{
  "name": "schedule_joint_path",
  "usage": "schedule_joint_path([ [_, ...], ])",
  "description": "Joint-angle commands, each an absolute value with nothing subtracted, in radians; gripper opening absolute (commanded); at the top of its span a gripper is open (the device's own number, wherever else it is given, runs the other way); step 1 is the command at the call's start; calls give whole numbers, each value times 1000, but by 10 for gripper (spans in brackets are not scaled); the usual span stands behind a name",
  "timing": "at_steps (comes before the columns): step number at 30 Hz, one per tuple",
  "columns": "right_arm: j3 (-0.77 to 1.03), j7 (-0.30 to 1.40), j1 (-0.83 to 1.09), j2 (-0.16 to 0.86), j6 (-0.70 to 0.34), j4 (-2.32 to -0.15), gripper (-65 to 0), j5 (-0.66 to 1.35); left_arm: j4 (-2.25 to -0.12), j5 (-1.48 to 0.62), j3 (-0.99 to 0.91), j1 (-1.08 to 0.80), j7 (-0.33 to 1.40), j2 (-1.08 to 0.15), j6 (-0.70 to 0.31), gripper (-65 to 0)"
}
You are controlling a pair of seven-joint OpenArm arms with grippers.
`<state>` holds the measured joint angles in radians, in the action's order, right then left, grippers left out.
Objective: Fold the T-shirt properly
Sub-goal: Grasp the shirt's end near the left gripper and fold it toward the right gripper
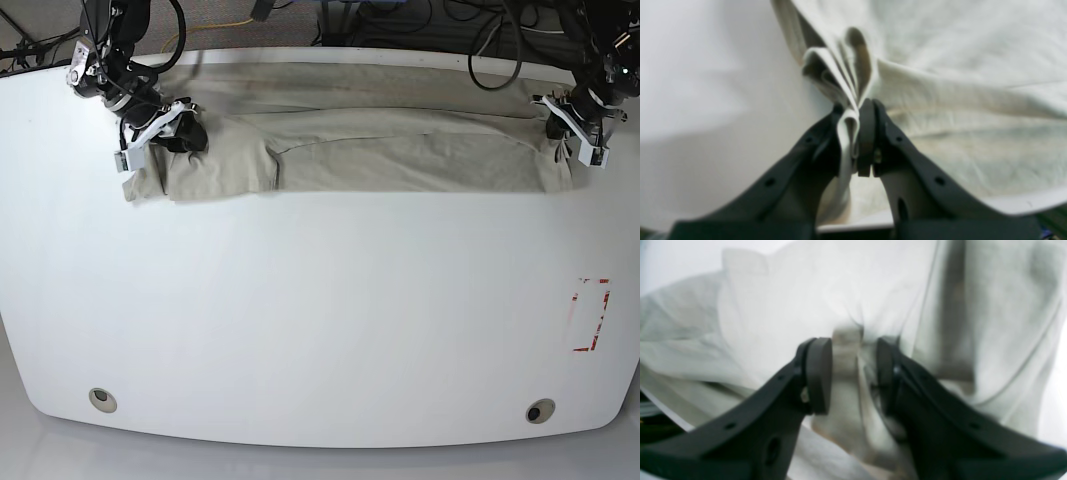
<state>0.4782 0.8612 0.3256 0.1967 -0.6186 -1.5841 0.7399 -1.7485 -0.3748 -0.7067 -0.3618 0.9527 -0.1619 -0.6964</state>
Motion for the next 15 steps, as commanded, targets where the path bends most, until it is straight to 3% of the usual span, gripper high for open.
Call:
schedule_joint_path([
  [1, 483, 868, 321, 211, -618, -1561, -434, 731, -1876, -398, -662, -355, 934, -148, -698, -650],
  [6, 483, 866, 321, 208, -618, -1540, -434, 731, -1982, -400, -470, -390, 934, -143, -698, -649],
  [15, 481, 866, 325, 208, -618, -1544, -434, 731, -1982, -398, -189, -381, 934, -136, -698, -647],
])
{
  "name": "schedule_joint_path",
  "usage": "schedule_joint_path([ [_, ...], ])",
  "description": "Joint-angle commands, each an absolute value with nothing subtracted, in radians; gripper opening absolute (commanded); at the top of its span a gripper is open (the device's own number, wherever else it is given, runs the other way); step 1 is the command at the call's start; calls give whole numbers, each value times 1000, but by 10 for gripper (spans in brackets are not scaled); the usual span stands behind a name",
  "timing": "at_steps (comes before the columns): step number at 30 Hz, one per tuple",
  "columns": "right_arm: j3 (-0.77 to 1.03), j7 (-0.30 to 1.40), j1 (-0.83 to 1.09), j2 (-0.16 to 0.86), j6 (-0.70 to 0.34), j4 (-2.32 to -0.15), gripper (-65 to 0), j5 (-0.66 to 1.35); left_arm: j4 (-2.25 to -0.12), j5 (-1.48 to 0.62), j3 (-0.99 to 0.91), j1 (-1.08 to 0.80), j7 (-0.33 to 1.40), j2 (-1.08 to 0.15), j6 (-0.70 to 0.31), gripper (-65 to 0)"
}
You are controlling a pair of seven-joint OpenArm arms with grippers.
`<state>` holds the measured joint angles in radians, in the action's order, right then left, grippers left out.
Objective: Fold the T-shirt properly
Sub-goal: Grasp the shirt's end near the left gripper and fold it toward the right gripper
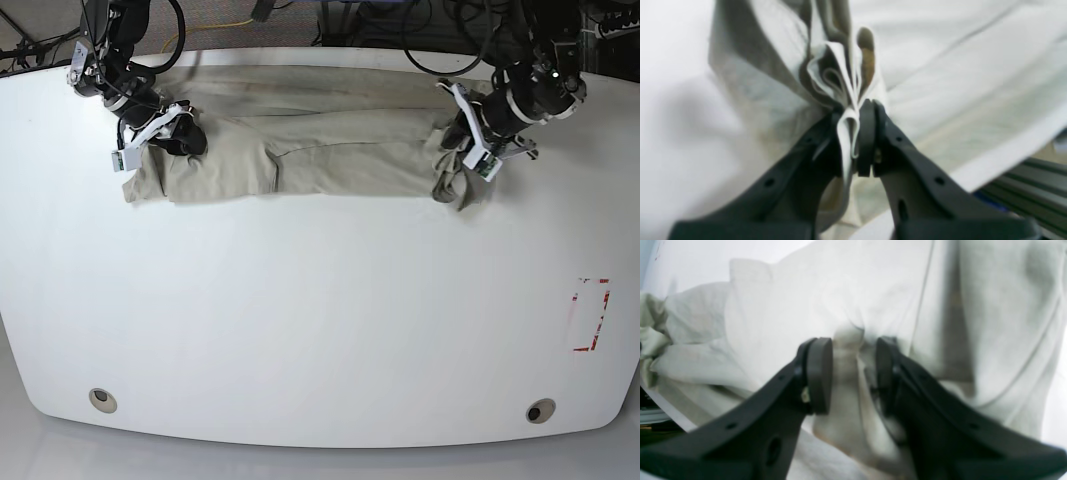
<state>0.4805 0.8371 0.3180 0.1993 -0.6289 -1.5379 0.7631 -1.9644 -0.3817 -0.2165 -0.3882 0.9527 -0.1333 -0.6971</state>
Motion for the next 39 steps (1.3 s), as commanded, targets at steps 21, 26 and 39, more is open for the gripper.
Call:
schedule_joint_path([
  [21, 483, 866, 323, 208, -618, -1546, -434, 731, -1982, -406, 143, -280, 934, -85, -608, -494],
  [26, 483, 866, 323, 209, -618, -1546, -434, 731, -1989, -406, 222, -259, 934, -85, -532, -331],
  [39, 490, 869, 321, 211, -618, -1616, -430, 737, -2003, -401, 174, -229, 1009, -44, -641, -312],
])
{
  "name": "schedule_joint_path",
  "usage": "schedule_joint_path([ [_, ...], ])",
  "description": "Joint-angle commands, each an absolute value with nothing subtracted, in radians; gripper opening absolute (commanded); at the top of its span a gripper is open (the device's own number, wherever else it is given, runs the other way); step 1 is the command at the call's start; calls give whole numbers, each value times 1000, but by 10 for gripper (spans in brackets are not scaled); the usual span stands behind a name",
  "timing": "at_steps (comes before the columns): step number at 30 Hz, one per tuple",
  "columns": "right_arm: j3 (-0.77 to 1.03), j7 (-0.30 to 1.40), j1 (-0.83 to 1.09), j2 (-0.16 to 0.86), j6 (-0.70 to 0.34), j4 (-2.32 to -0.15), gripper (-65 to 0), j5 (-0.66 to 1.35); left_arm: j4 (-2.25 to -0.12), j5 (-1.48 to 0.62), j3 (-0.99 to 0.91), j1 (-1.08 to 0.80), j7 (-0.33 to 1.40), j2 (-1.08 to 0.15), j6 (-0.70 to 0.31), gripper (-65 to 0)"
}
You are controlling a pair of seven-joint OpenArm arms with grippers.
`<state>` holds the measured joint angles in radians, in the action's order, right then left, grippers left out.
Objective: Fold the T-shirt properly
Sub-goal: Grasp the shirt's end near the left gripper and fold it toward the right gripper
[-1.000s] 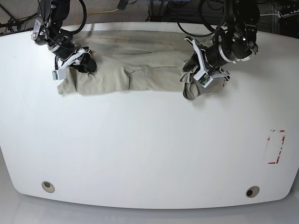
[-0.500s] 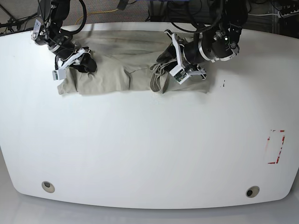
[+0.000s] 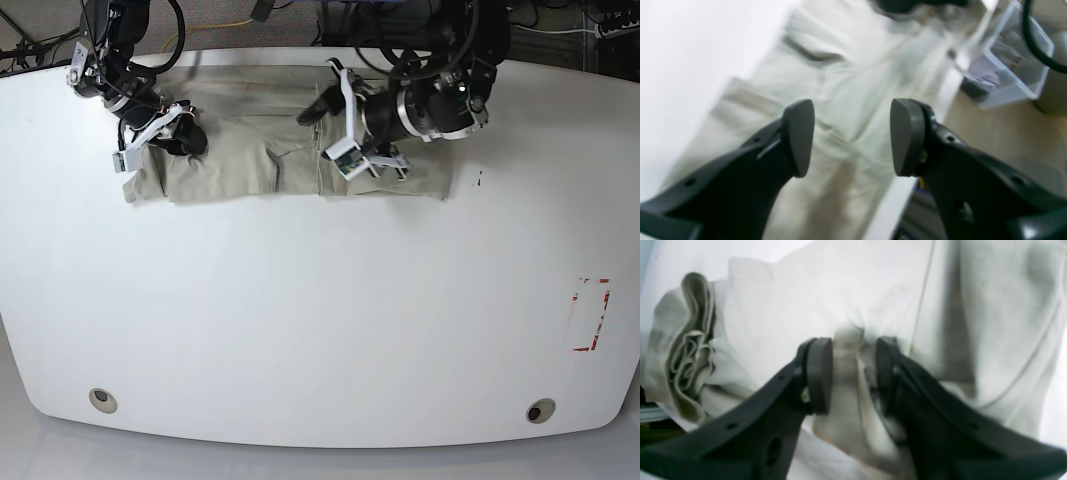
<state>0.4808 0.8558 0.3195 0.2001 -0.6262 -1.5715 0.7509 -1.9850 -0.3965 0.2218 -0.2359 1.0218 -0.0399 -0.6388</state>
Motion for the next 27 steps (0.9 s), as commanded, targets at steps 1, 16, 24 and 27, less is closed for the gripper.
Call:
schedule_joint_path([
  [1, 490, 871, 321, 211, -618, -1652, -428, 739, -2002, -400, 133, -229, 1009, -44, -641, -312],
  [16, 779, 1013, 289, 242, -627, -1689, -205, 932, -1851, -404, -27, -254, 1007, -145, -645, -586],
  [24, 802, 1021, 294, 318, -664, -1492, -205, 1086, -1810, -400, -77, -294, 963, -142, -645, -608],
  [27, 802, 1032, 298, 309, -668, -1471, -205, 1082, -1810, -401, -79, -309, 941, -142, -645, -608],
])
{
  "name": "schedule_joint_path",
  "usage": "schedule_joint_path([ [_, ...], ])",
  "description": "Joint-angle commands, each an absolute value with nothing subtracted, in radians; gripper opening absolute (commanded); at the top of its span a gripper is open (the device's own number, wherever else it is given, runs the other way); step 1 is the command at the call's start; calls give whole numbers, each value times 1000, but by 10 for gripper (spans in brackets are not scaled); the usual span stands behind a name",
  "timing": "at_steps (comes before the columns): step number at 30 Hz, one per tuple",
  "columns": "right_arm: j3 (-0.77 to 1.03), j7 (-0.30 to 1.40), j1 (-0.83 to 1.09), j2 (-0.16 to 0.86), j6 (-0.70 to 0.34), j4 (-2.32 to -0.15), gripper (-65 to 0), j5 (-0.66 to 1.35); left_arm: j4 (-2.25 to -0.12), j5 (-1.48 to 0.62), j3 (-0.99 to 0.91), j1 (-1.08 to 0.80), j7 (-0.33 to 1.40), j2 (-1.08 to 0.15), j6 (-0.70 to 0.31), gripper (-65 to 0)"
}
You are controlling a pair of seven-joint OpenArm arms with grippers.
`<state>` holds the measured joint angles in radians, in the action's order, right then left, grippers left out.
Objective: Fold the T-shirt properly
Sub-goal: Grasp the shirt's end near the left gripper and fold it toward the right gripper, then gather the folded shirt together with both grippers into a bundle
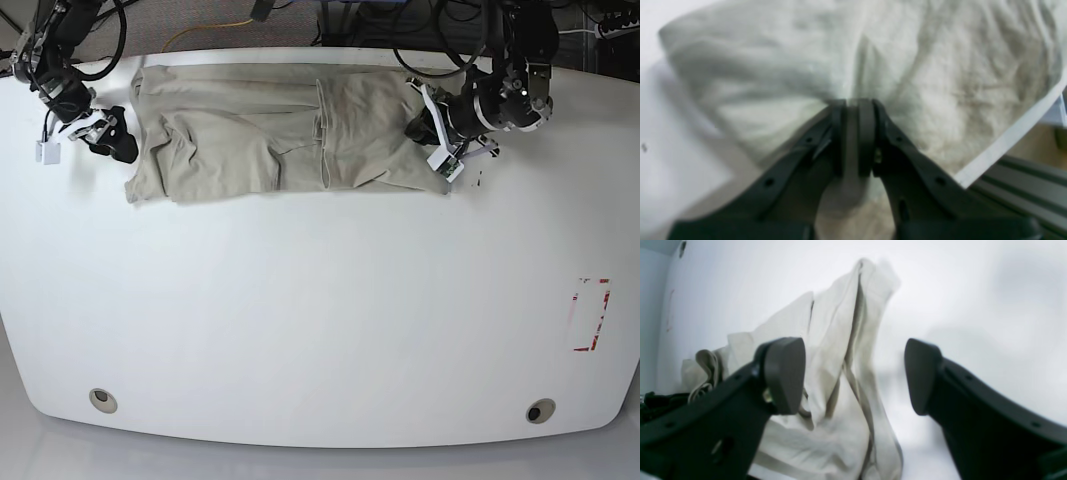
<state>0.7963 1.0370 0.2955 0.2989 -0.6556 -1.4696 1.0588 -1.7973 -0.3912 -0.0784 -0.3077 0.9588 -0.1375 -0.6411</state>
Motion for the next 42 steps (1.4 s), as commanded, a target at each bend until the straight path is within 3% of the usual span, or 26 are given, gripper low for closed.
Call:
schedule_joint_path([
  [1, 800, 1032, 306, 297, -668, -1463, -205, 1081, -1810, -403, -79, -311, 940, -142, -644, -608],
  [16, 647, 1029, 323, 176, -664, -1503, -220, 1020, -1796, -398, -82, -291, 938, -142, -630, -608],
  [17, 647, 1029, 321, 168, -664, -1503, -247, 1007, -1794, -398, -82, -288, 938, -142, -616, -608],
  [19, 645, 1027, 320, 160, -667, -1503, -366, 981, -1781, -398, -82, -286, 937, -142, -587, -608],
  [22, 645, 1027, 291, 160, -664, -1503, -606, 951, -1745, -400, -82, -263, 937, -142, -572, -607],
  [23, 645, 1027, 288, 160, -664, -1504, -650, 943, -1736, -400, -81, -252, 937, -142, -572, -607],
  [27, 648, 1027, 286, 179, -659, -1547, -650, 940, -1689, -400, -77, -243, 937, -142, -572, -607],
  [35, 644, 1032, 300, 183, -631, -1833, -650, 878, -1572, -398, -77, -162, 935, -107, -570, -607],
  [42, 504, 1032, 303, 183, -564, -2002, -650, 877, -1521, -398, -62, -105, 935, -50, -570, -607],
])
